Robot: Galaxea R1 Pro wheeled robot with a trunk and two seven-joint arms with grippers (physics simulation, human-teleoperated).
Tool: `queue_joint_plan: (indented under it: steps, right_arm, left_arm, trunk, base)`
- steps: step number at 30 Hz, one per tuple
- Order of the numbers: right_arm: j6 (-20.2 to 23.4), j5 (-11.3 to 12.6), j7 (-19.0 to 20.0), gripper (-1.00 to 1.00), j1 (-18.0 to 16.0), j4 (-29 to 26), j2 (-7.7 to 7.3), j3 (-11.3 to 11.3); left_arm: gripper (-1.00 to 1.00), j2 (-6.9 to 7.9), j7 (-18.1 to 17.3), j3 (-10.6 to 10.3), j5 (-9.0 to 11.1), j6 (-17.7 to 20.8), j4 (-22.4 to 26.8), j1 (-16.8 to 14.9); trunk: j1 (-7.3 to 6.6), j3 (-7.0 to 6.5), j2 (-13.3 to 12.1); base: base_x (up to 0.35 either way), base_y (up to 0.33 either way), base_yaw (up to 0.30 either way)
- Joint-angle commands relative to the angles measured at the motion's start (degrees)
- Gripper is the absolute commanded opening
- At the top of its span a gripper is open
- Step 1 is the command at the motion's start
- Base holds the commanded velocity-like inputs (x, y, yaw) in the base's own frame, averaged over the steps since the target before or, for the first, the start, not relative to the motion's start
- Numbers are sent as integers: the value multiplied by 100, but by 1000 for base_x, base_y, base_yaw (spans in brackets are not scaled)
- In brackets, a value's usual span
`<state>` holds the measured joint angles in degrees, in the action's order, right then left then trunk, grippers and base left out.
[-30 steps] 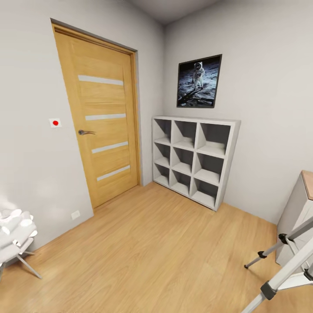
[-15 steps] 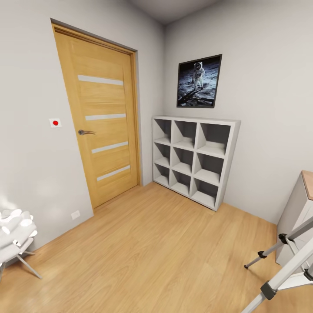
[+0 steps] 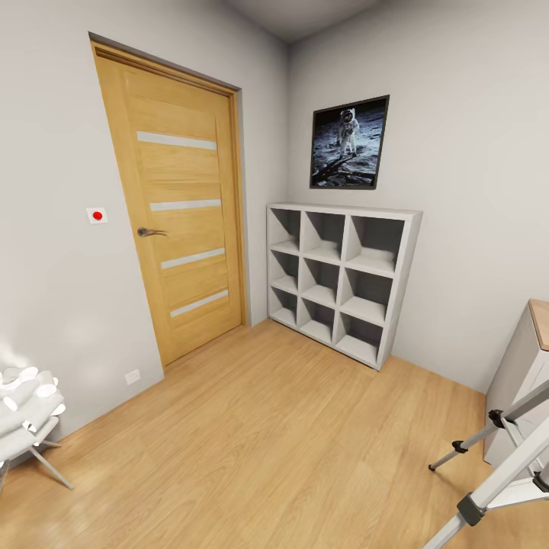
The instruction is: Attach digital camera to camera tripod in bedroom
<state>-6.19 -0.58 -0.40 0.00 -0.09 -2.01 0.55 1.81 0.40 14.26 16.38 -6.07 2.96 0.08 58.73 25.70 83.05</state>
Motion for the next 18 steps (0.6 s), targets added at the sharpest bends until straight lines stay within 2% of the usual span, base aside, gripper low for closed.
queue_joint_plan:
  steps: [1,6,12,14,15,18]
  right_arm:
    - [-17,-8,-6,100,0,-8,-17,2]
    - [40,-6,-51,100,-20,-278,-92,-15]
    - [335,18,-211,100,-56,-1145,-172,-39]
    - [497,31,-276,100,-61,-1447,-183,-51]
    - [617,41,-335,100,-68,-1719,-190,-59]
    - [716,53,-405,100,-85,-2036,-193,-69]
  left_arm:
    - [100,4,4,-15,43,-7,51,1]
    - [100,31,5,-26,46,48,506,1]
    - [100,82,-2,-27,61,275,1305,1]
    - [100,92,-6,-28,63,478,1600,1]
    - [100,98,-4,-28,64,746,1917,1]
    - [100,104,6,-28,61,1236,2433,1]
  trunk:
    - [0,4,2]
    - [0,4,2]
    - [0,4,2]
    - [0,4,2]
    - [0,4,2]
    - [0,4,2]
  base:
    - [0,0,0]
    - [0,0,0]
    - [0,0,0]
    - [0,0,0]
    - [0,0,0]
    - [0,0,0]
